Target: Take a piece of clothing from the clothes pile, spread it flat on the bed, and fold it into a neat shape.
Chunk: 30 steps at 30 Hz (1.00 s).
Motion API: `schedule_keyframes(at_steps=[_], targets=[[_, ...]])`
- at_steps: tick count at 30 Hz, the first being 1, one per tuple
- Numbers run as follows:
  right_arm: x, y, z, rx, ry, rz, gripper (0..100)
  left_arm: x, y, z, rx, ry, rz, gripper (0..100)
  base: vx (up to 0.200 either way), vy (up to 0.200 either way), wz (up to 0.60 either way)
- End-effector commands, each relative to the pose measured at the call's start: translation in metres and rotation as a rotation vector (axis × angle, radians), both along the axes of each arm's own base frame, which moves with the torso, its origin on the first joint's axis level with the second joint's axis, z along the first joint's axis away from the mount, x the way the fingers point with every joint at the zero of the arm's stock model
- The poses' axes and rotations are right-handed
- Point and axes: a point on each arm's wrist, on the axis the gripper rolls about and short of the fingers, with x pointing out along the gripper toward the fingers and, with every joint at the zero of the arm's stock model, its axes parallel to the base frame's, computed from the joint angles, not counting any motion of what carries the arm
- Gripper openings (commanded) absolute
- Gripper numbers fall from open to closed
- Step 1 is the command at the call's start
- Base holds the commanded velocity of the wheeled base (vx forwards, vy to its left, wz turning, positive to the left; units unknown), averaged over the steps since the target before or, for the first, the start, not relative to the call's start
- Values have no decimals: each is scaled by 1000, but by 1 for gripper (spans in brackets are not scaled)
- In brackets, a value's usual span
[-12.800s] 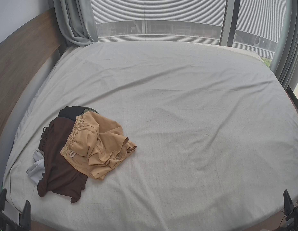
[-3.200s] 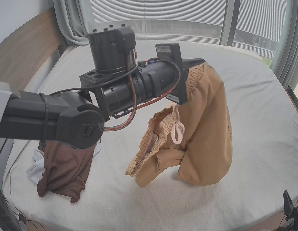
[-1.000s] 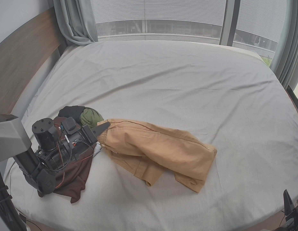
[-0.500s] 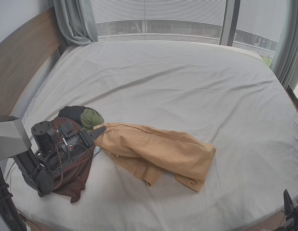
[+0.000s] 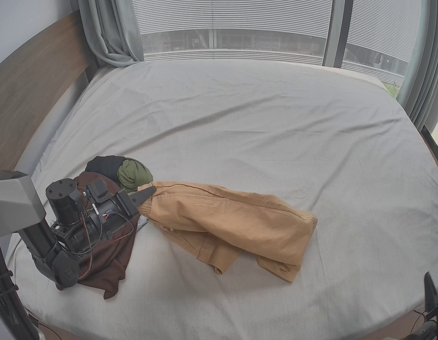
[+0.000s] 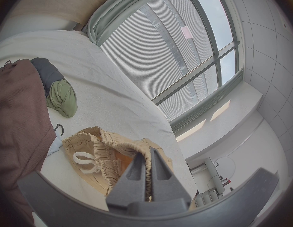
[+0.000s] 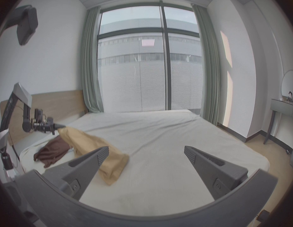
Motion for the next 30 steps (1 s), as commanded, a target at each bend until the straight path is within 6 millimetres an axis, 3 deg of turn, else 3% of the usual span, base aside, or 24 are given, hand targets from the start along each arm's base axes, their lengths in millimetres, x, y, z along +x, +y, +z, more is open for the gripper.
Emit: schedule_keyframes(at_steps=[1,2,5,11,24,29,30], targets=[[-10,1,59,28,-182,-16,100,1,-1,-2,1,4,0,0,0,0,0],[-3,1,69,32,-147,2,100,1,-1,-2,1,6,0,0,0,0,0],[15,2,74,61,-41,112,100,0,-1,-2,11,-2,0,0,0,0,0],[52,6,106,276,65,263,100,2,1,1,29,-29,8,0,0,0,0],[118,23,148,216,190,332,100,4,0,0,31,-29,8,0,0,0,0],[139,31,155,212,225,354,100,3,-2,-1,33,-25,1,0,0,0,0],[152,35,151,208,268,362,100,3,-3,-1,32,-28,-2,0,0,0,0]])
